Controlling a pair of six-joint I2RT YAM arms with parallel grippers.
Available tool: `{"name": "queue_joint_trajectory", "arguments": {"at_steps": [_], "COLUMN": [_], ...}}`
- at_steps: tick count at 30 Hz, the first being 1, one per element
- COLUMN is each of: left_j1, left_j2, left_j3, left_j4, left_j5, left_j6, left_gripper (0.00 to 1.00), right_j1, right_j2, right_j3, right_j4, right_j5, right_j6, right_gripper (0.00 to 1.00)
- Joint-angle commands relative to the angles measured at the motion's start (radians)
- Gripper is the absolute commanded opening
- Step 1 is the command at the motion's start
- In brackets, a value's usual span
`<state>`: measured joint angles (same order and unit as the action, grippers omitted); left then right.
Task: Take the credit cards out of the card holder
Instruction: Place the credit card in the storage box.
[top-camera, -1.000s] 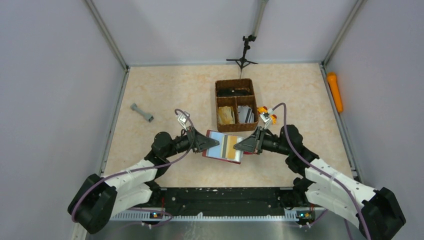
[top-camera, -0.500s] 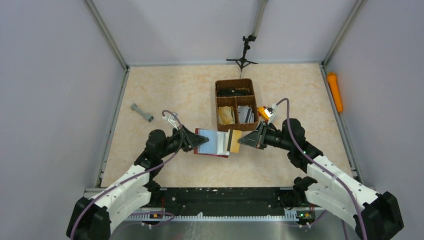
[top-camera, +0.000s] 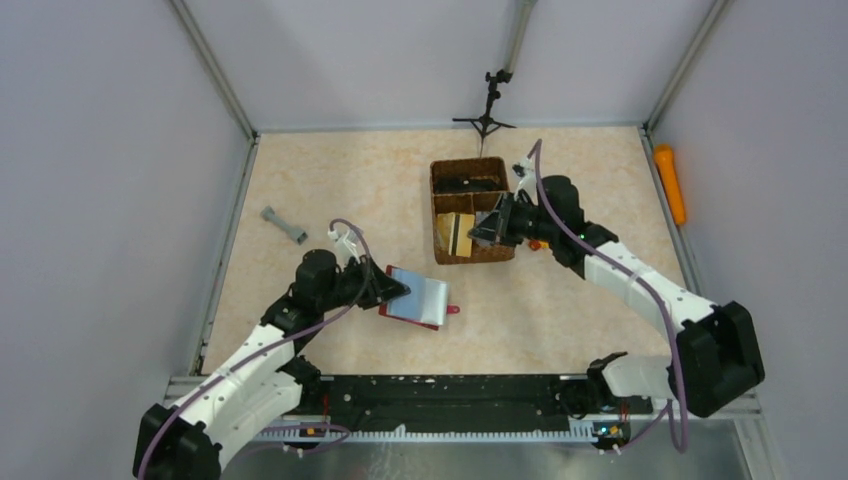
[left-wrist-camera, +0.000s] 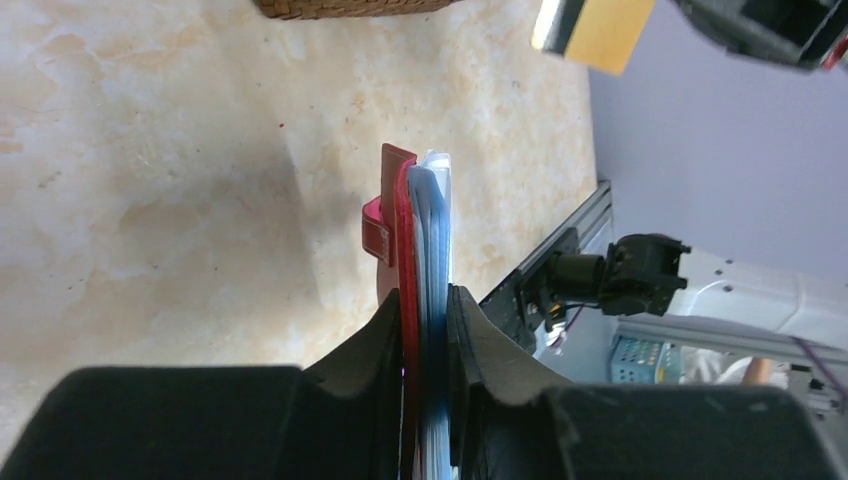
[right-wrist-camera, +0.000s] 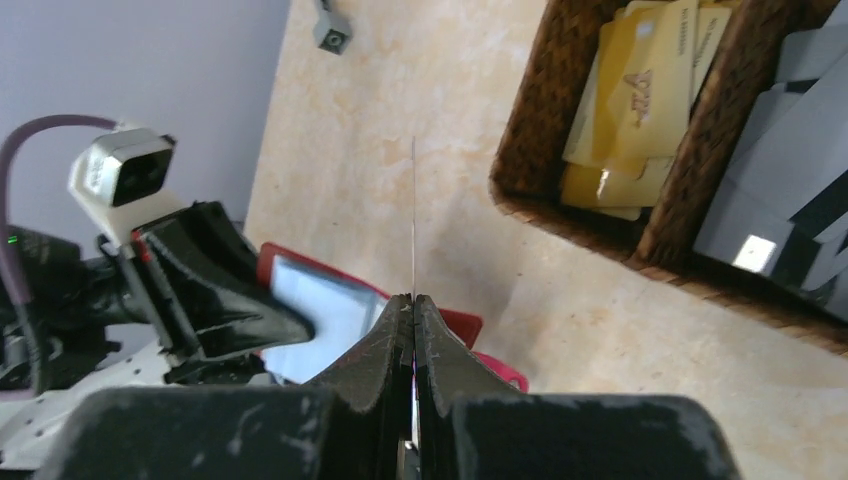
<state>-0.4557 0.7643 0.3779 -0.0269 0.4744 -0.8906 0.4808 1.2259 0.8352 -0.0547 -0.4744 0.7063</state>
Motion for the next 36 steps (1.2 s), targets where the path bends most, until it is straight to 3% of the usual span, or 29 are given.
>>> {"name": "queue_joint_trajectory", "arguments": {"at_steps": [1,12,25,29,36], "left_j1": [0.006,0.006,0.006,0.006,-0.004], "left_j2": [0.031,0.085,0.125,0.149,0.225], "left_j3": [0.075,0.088,0.051,0.027,-0.042], "left_j4": [-0.077,-0.052,0.088,0.172,0.396], "left_j5": [0.026,0.082,0.193,0.188,0.165], "left_j6": [0.118,0.200,0.211,0.185,0.069], "left_gripper": [0.00,0.00,0.00,0.00,0.00], "right_j1": [-0.014,-0.014,-0.015,-0.015,-0.015], "right_j2": [0.118,0.408,0.646,0.633,0.400], "right_j3": [0.147,0.381,0.566,0.591,0.416], "right_j4": [-0.098,-0.197,-0.232,-0.280,-0.228], "right_j5": [0.057,0.142,0.095,0.192,0.173], "right_j6": [-0.127,-0.224,-0.241,-0.277,-0.274], "right_gripper": [0.00,0.00,0.00,0.30,0.55]}}
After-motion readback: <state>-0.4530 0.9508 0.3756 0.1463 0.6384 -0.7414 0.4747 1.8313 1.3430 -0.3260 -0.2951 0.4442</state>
